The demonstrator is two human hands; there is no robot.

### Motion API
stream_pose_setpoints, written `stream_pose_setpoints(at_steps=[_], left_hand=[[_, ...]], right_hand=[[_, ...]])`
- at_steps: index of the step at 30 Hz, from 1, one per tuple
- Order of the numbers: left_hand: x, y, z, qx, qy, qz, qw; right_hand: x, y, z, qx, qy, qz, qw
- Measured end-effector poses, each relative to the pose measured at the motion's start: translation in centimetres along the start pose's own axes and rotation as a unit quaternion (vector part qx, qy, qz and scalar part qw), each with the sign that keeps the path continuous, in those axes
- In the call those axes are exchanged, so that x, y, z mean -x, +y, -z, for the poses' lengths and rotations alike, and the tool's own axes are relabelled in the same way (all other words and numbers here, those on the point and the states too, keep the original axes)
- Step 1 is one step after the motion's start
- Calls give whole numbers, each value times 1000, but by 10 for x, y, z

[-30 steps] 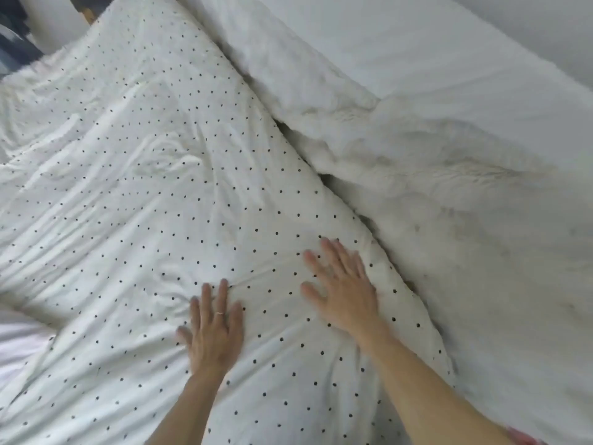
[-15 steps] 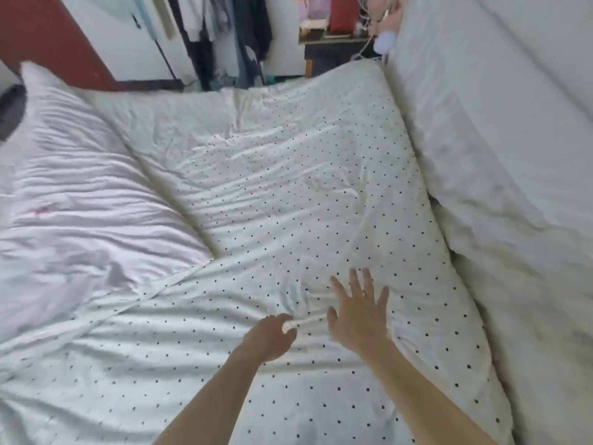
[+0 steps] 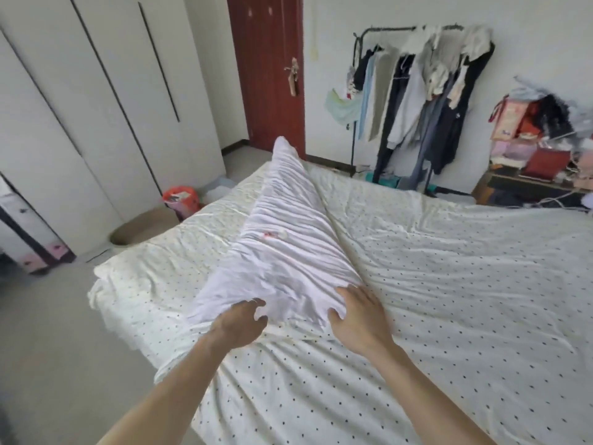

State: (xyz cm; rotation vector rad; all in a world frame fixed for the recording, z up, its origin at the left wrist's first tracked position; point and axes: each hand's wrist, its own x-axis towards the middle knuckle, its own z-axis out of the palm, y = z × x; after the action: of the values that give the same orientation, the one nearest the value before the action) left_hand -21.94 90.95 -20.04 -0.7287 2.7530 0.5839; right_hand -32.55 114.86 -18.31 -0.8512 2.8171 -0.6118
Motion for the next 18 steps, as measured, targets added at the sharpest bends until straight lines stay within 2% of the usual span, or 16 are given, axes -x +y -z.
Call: stream_pose_setpoints(at_steps=[2,6,11,14,18], left_hand=[[-2,-60,22,5,24,7,1000],[-6,-134,39,15,30,37,999],[-24,-185,26,20,2,55,998],[-40,-200,3,14,-28,51,998],[-76,-205,-26,-8,-70,28,997]], right_hand=[[-15,-45,-20,-18,-22,0,1000],[-35,-95,-52,-35,-81,-24,996],[-70,-118,-102,-110,-140,-88,980],[-92,-103,-142,-187,-181,-177,949],[-126,-71,-198,-289,-195,-341,873]])
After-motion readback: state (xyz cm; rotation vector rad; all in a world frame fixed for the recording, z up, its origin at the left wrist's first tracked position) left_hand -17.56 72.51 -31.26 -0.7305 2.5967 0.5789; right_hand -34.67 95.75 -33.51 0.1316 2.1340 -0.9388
